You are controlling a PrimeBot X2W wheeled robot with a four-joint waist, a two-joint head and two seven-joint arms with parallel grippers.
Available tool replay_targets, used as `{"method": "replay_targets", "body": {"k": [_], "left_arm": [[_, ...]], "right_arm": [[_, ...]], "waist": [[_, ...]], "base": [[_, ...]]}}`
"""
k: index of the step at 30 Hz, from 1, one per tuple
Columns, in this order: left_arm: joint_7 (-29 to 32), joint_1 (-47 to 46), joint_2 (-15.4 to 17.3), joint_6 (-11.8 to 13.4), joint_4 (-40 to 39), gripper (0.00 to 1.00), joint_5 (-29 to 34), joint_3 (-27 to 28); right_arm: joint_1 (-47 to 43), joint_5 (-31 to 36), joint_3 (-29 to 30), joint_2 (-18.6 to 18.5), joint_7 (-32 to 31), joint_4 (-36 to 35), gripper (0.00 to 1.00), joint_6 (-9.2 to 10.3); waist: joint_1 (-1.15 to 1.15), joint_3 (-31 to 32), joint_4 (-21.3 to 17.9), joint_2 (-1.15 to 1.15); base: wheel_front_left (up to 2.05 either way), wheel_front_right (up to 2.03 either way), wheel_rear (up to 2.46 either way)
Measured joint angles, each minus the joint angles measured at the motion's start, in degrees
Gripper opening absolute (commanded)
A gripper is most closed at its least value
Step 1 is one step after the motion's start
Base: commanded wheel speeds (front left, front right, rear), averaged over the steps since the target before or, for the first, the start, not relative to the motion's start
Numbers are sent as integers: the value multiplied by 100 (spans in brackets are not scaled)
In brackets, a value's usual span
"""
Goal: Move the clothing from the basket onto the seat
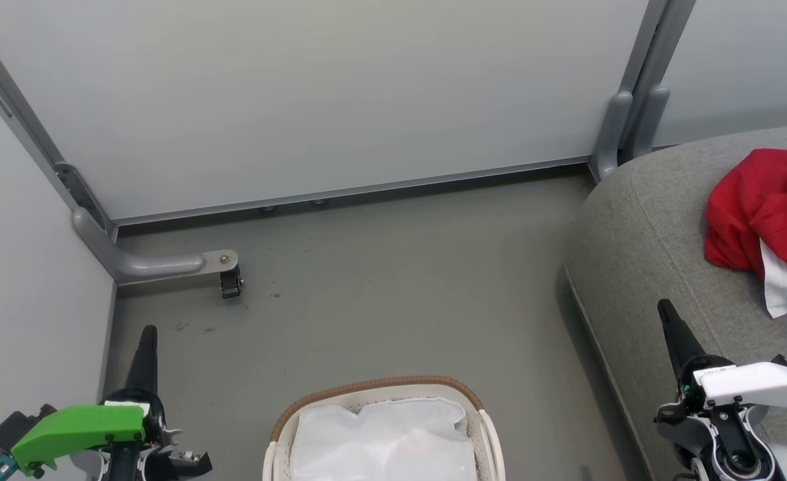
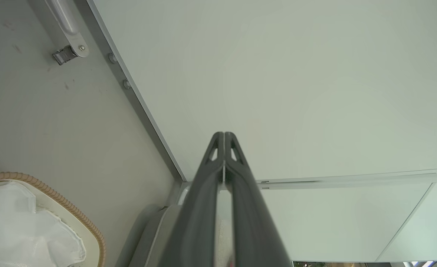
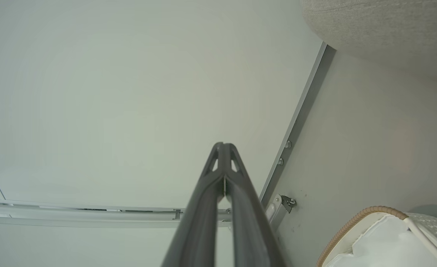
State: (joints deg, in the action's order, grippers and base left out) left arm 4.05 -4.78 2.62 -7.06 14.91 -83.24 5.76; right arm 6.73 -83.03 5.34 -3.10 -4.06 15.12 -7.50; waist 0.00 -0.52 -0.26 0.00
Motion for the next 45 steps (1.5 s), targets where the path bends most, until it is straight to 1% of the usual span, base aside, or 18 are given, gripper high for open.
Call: {"method": "replay_targets", "body": {"k": [24,45], "left_arm": [[247,-100,5,-26,-77,0,-903,73],[249,-113,5,-31,-83,0,-907,75]], "right_arm": [[-21,-920,118,31,-249,-100,0,0],[-22,-927,121,32,-249,-103,0,1]], "waist": [[0,34,26,0],[0,34,26,0]], "base": [[0,0,0],[0,0,0]]}}
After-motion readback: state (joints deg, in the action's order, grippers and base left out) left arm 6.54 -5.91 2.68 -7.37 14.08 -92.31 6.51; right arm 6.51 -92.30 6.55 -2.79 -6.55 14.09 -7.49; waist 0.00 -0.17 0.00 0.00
